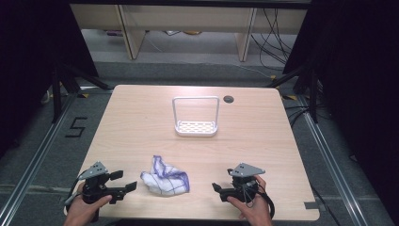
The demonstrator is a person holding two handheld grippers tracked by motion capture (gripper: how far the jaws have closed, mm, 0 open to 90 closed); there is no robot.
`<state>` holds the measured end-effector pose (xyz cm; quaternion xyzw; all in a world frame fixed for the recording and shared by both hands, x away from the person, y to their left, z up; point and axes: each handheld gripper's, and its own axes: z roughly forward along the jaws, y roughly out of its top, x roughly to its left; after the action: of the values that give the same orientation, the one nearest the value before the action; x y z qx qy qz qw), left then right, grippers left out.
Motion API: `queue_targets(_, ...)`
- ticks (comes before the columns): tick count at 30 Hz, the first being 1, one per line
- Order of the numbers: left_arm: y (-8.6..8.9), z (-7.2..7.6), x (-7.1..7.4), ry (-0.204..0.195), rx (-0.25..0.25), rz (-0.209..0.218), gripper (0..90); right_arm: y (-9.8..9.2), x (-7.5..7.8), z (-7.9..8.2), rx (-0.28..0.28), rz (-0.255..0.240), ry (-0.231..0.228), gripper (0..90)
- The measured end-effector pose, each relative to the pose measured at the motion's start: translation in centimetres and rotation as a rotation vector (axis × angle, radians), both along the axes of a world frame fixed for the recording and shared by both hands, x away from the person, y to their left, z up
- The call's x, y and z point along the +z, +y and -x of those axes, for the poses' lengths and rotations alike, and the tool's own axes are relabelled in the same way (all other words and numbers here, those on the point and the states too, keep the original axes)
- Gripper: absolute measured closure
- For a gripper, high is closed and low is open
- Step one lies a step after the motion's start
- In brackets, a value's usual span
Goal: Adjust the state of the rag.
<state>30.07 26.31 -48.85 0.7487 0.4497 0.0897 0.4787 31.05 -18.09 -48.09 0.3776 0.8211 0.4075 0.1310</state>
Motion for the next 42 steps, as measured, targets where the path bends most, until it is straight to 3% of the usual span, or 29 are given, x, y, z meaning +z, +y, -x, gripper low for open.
queue_targets(5,-0.3,0.0,0.0,0.011,-0.015,0.027,18.8,0.9,0.4,-0.1,0.035,-0.028,-0.003,25.2)
queue_targets(8,-0.5,0.1,0.1,0.013,-0.018,0.026,18.7,1.6,0.7,-0.2,0.06,-0.015,-0.02,27.3)
queue_targets(9,-0.7,0.0,0.1,0.005,-0.011,0.047,18.7,1.9,0.8,-0.2,0.064,-0.016,-0.026,27.3)
queue_targets(10,-0.8,0.0,0.2,0.013,-0.015,0.024,18.6,2.1,0.9,-0.3,0.077,-0.011,-0.036,27.4)
queue_targets(14,-1.4,-0.1,0.1,0.035,-0.022,0.032,18.4,3.8,1.3,-0.5,0.128,-0.003,-0.038,29.7)
queue_targets(17,-2.3,-0.3,0.3,0.048,-0.014,0.061,17.7,5.3,1.6,-0.7,0.152,0.009,-0.045,31.5)
queue_targets(30,-4.5,-1.2,-0.3,0.077,-0.047,-0.007,17.0,11.0,1.8,-2.6,0.269,0.034,-0.071,36.3)
queue_targets(38,-4.8,-1.3,-0.6,0.085,-0.048,-0.015,17.6,13.3,1.3,-3.2,0.317,0.043,-0.053,42.8)
queue_targets(42,-5.0,-1.3,-0.6,0.087,-0.052,-0.022,17.6,14.4,1.1,-3.5,0.35,0.07,-0.074,45.3)
